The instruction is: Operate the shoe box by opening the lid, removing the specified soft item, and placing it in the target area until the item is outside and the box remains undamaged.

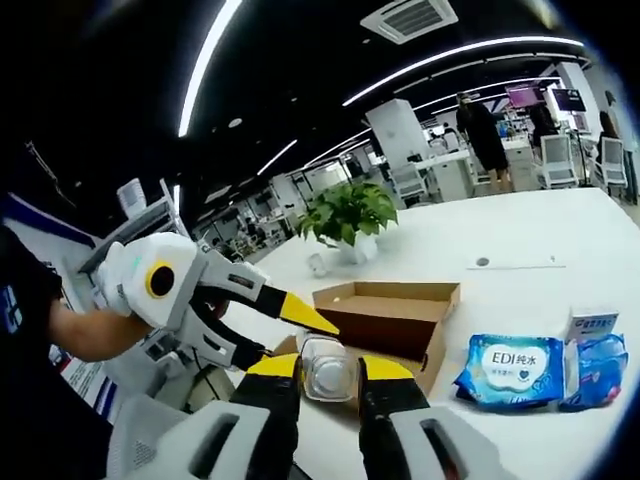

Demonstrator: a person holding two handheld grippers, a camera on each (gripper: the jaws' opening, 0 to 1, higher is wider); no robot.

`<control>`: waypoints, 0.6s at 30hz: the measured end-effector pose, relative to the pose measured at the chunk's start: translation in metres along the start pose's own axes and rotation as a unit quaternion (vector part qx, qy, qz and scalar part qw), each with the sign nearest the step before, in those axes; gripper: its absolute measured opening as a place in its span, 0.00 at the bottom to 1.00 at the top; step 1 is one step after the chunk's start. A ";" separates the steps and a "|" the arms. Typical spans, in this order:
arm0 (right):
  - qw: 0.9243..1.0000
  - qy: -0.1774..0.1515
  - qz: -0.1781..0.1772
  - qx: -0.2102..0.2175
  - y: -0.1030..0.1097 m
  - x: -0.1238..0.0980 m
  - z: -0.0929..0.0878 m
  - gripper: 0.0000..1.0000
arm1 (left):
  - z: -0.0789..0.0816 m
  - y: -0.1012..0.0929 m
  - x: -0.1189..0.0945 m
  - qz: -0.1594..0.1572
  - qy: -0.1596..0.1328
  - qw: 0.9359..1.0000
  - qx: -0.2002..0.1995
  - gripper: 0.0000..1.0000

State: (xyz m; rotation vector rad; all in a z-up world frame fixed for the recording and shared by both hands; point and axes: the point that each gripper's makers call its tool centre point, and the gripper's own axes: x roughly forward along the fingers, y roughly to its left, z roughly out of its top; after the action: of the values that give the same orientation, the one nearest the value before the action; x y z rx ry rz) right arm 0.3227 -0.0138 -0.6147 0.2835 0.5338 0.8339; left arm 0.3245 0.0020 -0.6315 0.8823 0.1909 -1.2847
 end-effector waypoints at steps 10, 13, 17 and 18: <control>1.000 0.015 0.008 -0.019 0.002 -0.001 -0.002 0.15 | -0.001 -0.002 0.005 0.010 -0.005 1.000 0.020 0.21; 0.999 0.022 0.009 -0.023 0.001 0.000 -0.002 0.15 | -0.001 -0.003 0.006 0.007 -0.005 1.000 0.018 0.21; 0.999 0.027 0.014 -0.018 0.000 0.000 -0.002 0.14 | 0.000 -0.003 0.007 0.003 -0.009 1.000 0.015 0.22; 0.999 0.029 0.015 -0.020 0.000 0.000 -0.002 0.14 | 0.000 -0.003 0.007 0.002 -0.010 1.000 0.013 0.22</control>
State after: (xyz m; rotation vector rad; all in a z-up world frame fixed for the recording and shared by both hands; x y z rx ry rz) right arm 0.3211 -0.0139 -0.6162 0.2311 0.5673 0.8842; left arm 0.3241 -0.0033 -0.6369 0.8918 0.1567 -1.2946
